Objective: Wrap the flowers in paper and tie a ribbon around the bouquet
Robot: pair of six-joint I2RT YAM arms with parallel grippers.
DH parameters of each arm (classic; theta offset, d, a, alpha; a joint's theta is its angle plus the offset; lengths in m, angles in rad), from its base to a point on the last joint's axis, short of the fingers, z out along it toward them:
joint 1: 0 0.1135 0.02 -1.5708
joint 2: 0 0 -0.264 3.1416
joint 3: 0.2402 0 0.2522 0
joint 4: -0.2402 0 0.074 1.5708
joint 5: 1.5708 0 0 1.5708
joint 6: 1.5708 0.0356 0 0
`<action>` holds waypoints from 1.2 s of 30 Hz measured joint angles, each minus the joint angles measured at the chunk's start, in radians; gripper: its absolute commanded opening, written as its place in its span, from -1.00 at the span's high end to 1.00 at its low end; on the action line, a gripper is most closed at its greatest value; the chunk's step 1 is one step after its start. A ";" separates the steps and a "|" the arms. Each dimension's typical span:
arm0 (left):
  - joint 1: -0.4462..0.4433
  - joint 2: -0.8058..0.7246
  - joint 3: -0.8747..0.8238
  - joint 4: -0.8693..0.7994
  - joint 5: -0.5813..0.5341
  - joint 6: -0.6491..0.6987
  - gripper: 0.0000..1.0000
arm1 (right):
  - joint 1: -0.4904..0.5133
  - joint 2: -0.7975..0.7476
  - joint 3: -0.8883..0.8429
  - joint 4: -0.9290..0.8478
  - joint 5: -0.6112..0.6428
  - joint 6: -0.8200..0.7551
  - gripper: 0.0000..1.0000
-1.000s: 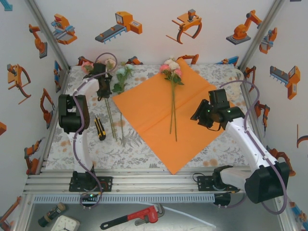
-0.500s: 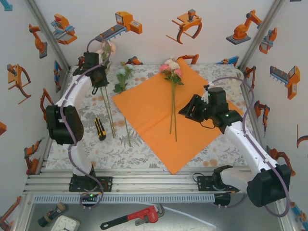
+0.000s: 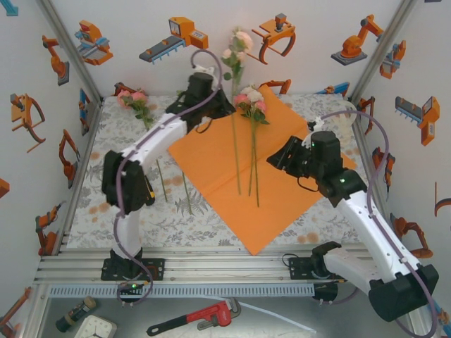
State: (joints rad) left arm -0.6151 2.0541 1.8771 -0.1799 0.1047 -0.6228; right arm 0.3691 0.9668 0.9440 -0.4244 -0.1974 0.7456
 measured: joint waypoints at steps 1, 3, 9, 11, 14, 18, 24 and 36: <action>-0.021 0.062 0.047 0.010 0.006 -0.021 1.00 | 0.000 -0.013 0.000 -0.018 0.014 -0.005 0.04; -0.057 0.181 0.150 0.013 0.021 -0.043 1.00 | 0.000 -0.032 0.000 -0.049 0.035 -0.010 0.04; -0.140 0.486 0.511 -0.084 0.032 -0.023 1.00 | 0.000 -0.061 0.000 -0.096 0.061 -0.021 0.04; -0.162 0.532 0.556 -0.109 0.022 -0.015 1.00 | 0.000 -0.063 -0.002 -0.105 0.061 -0.025 0.04; -0.174 0.566 0.564 -0.127 0.012 -0.015 1.00 | 0.000 -0.064 -0.008 -0.112 0.061 -0.032 0.04; -0.157 0.600 0.564 -0.126 -0.008 -0.031 1.00 | 0.000 -0.064 -0.017 -0.116 0.061 -0.035 0.04; -0.116 0.628 0.564 -0.120 -0.048 -0.040 0.64 | 0.000 -0.066 -0.026 -0.122 0.061 -0.035 0.04; -0.093 0.558 0.507 -0.089 -0.056 -0.026 0.27 | 0.000 -0.066 -0.026 -0.125 0.061 -0.035 0.04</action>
State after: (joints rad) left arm -0.7086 2.6125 2.3836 -0.2691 0.0490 -0.6483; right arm 0.3687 0.9005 0.9176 -0.5491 -0.1360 0.7105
